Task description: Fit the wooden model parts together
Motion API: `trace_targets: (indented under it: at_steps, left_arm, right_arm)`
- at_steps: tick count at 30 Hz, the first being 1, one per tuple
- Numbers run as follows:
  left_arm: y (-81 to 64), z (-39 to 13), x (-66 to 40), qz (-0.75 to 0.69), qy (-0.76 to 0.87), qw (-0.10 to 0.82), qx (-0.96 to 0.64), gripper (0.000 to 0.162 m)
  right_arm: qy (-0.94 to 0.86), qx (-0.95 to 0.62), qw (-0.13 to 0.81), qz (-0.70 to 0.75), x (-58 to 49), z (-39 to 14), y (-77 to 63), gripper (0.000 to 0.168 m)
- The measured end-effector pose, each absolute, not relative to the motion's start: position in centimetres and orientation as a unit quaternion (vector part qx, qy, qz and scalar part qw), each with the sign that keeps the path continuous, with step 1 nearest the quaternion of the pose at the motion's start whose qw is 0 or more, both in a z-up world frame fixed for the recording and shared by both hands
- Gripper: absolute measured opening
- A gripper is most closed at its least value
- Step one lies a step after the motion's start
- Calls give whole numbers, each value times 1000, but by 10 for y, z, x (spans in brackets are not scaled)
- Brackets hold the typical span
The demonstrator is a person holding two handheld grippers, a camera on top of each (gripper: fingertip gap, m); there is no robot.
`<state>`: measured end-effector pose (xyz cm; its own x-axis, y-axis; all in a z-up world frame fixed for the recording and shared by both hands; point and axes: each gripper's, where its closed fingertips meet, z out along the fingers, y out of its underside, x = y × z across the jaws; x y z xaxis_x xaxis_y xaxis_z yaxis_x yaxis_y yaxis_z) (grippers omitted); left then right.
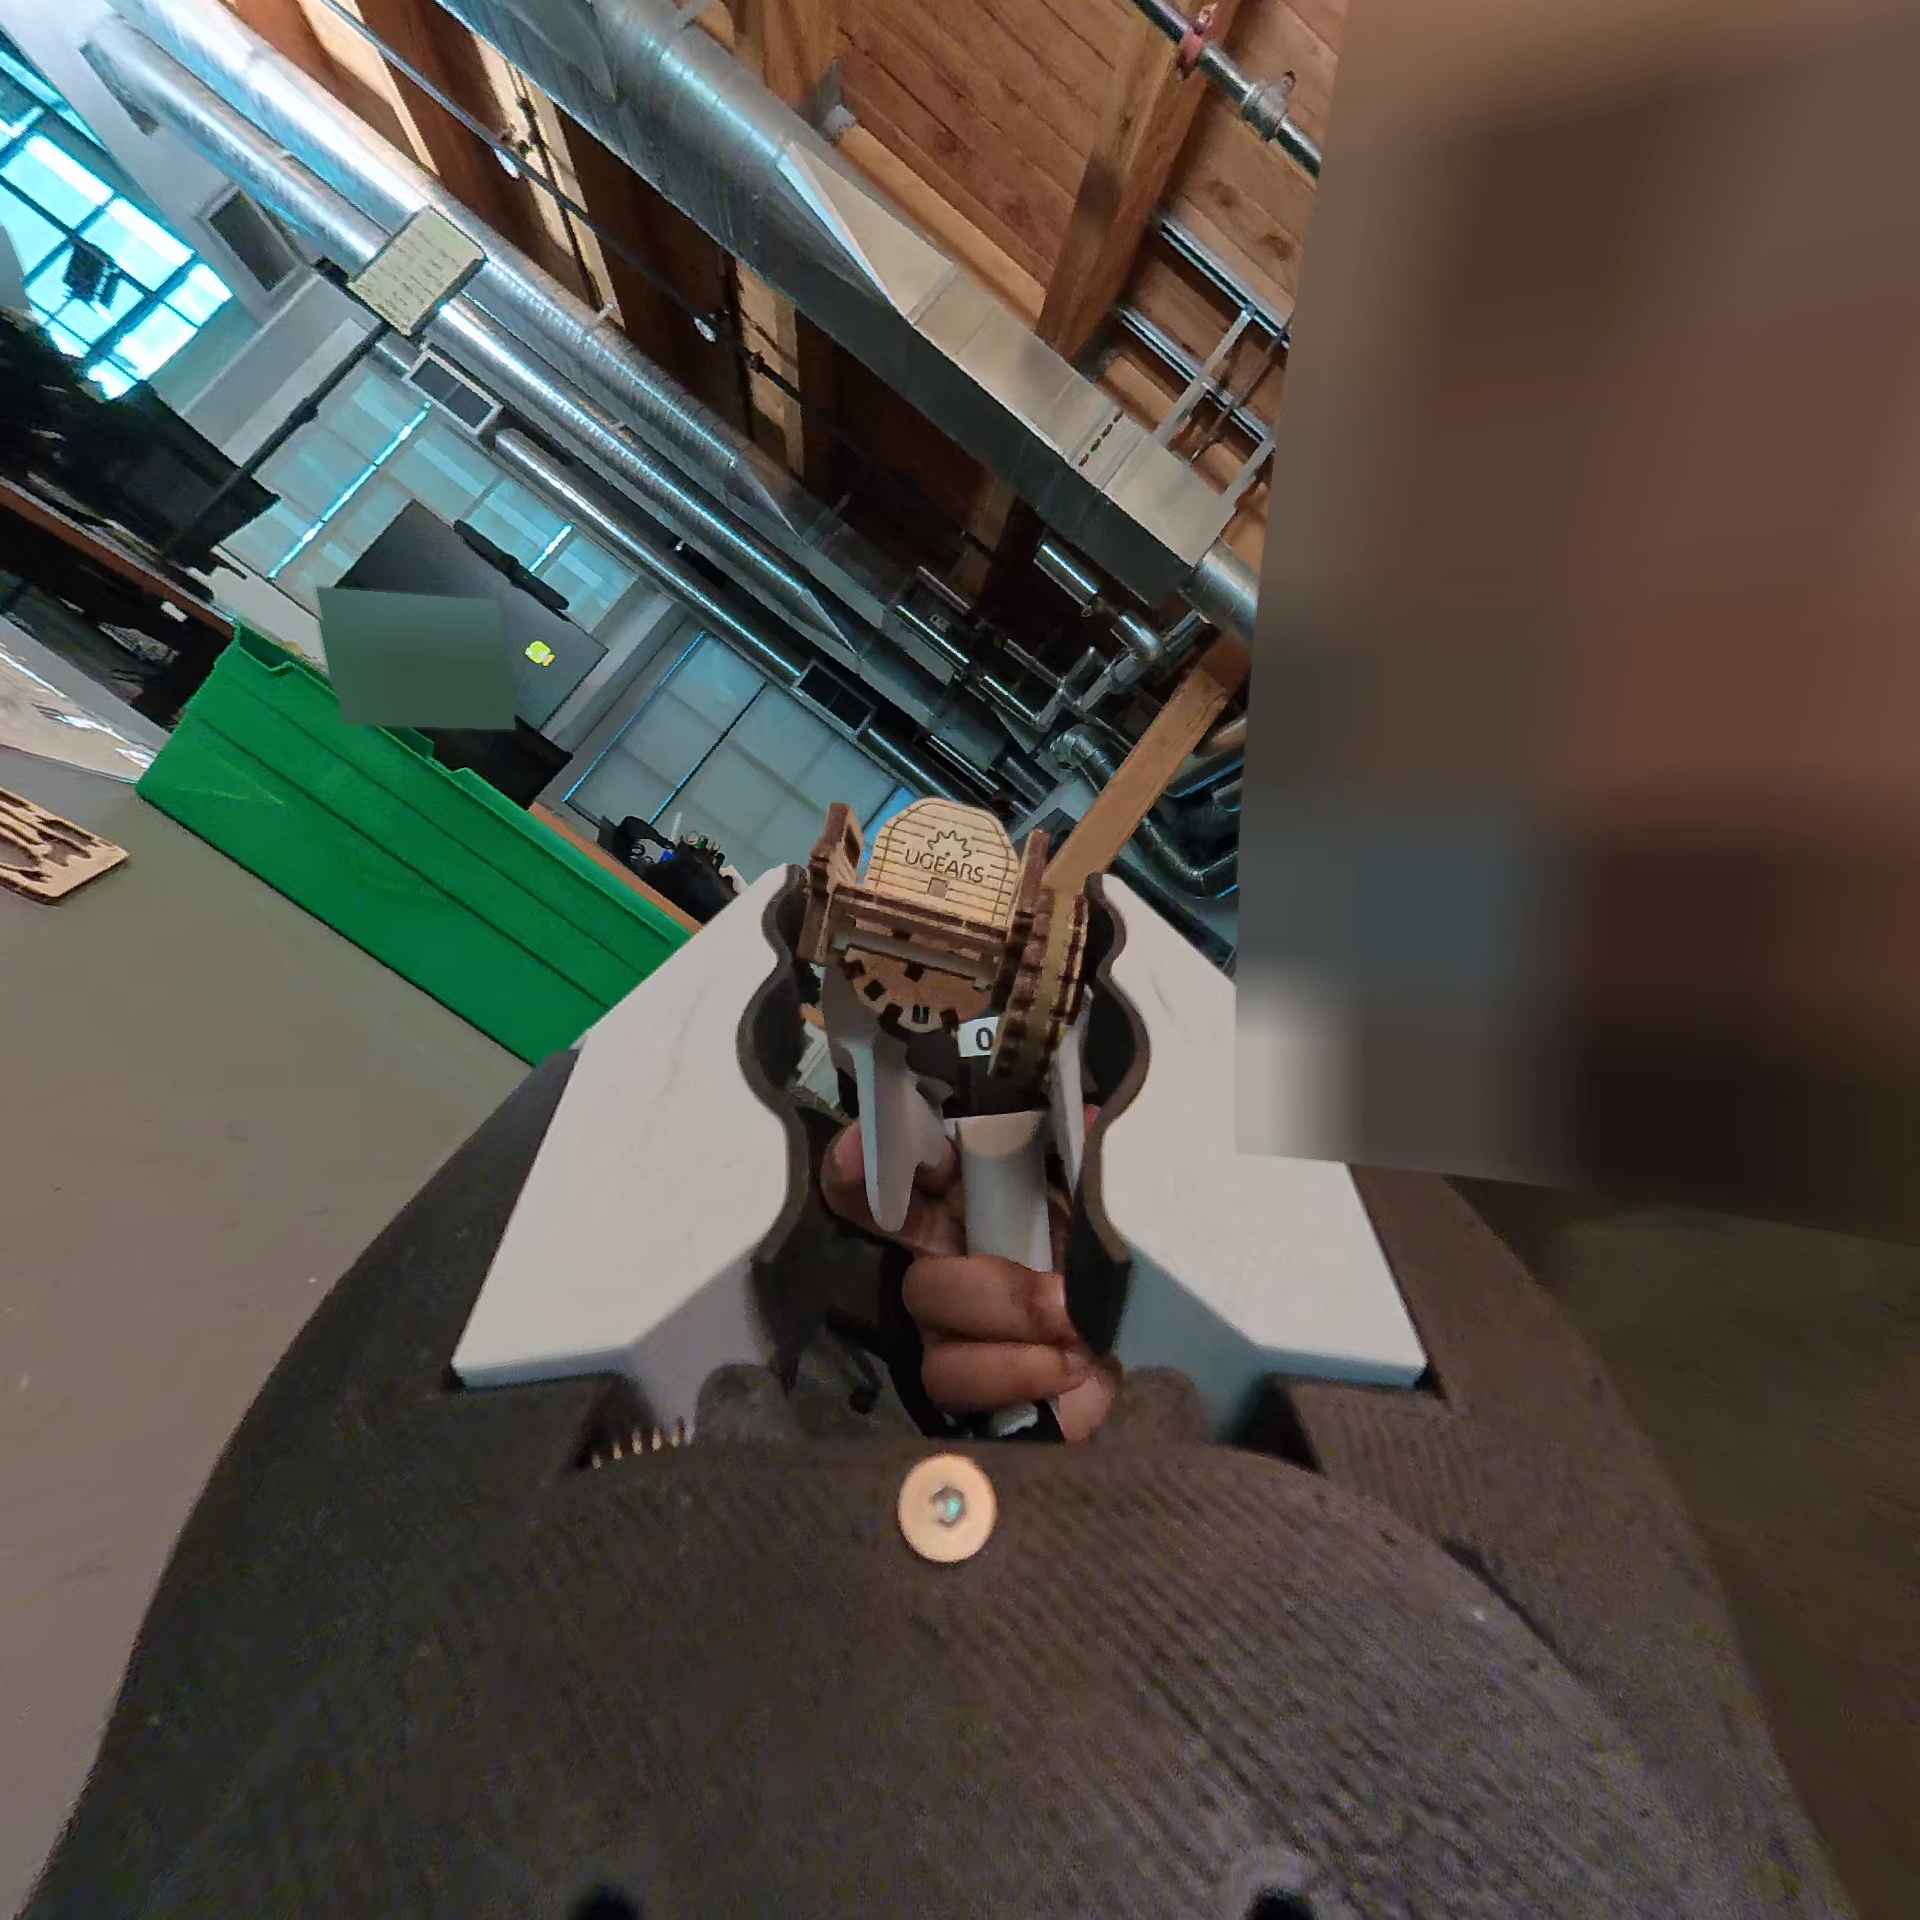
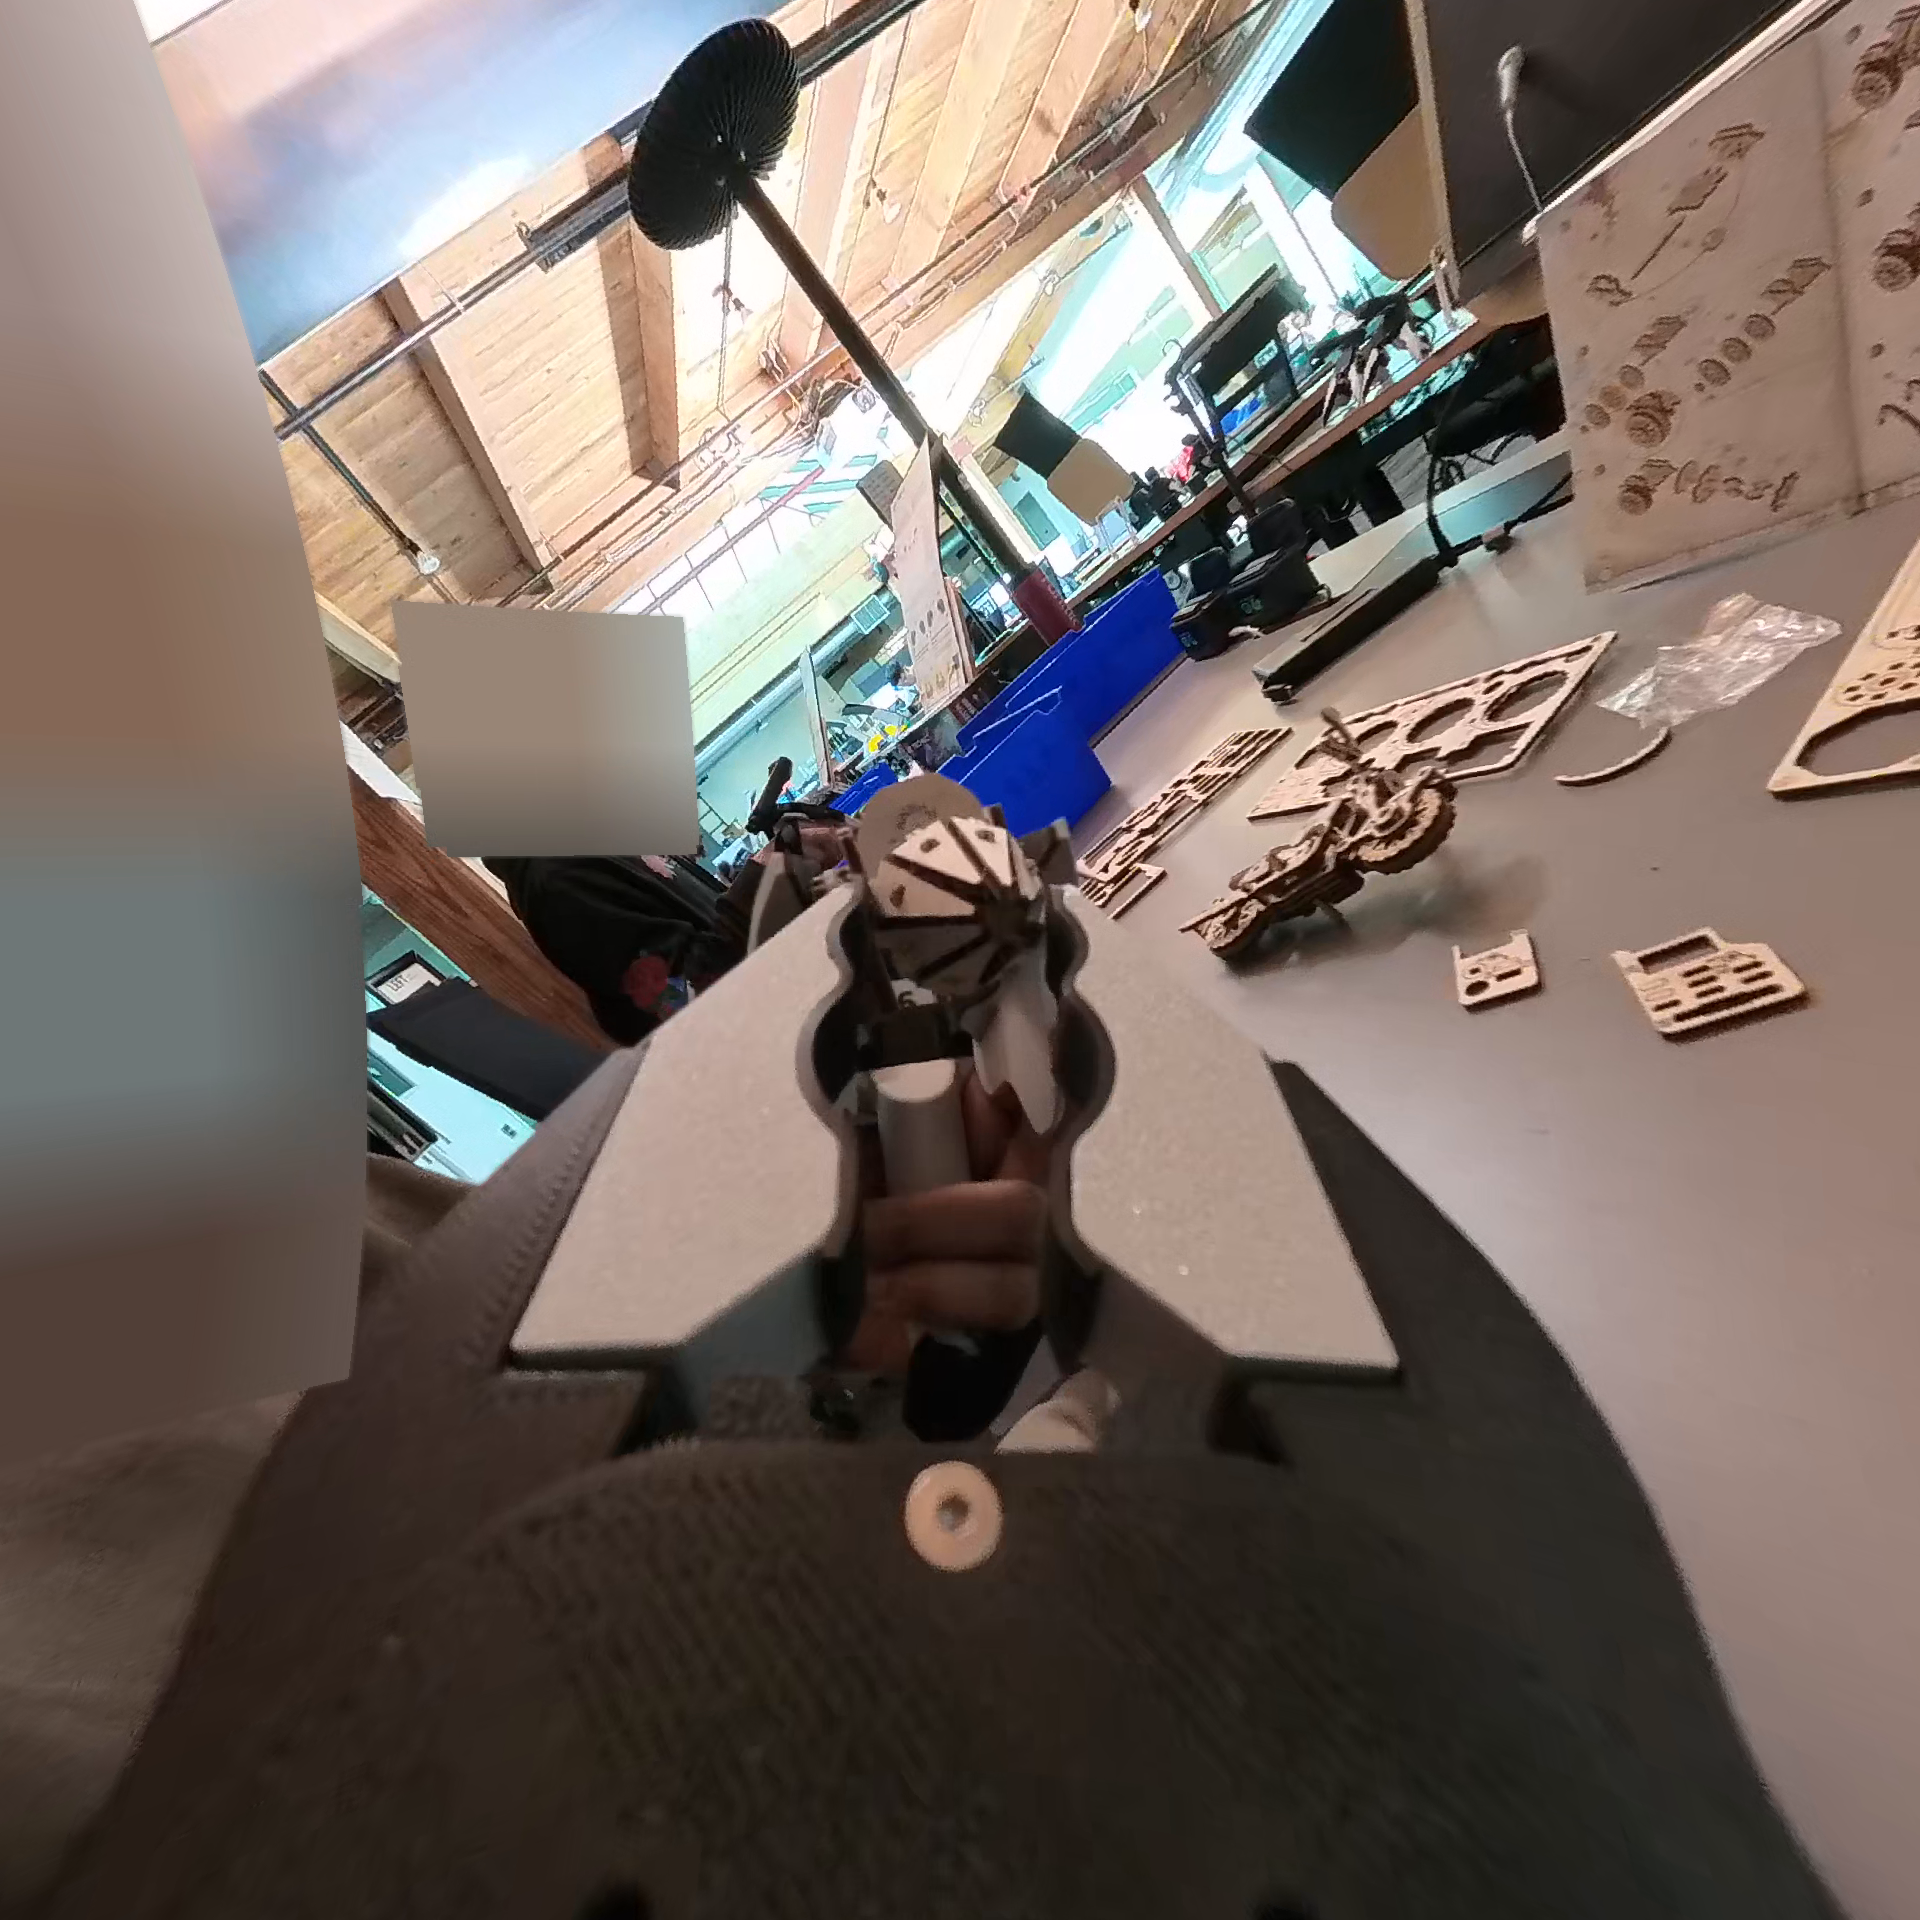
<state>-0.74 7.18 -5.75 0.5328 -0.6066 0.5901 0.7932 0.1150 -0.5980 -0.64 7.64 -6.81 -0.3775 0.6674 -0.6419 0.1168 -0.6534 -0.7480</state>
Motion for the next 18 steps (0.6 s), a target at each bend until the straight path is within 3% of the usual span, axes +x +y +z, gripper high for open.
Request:
trace_targets:
  at_steps: [1,18]
  left_arm:
    - [72,-57,-7,-470,-97,741,-470,50]
    - [73,-60,-7,-469,-91,734,-482,51]
  right_arm:
    - [-373,-526,189,741,-7,-68,77,31]
    - [-368,-517,169,754,-8,-71,75,31]
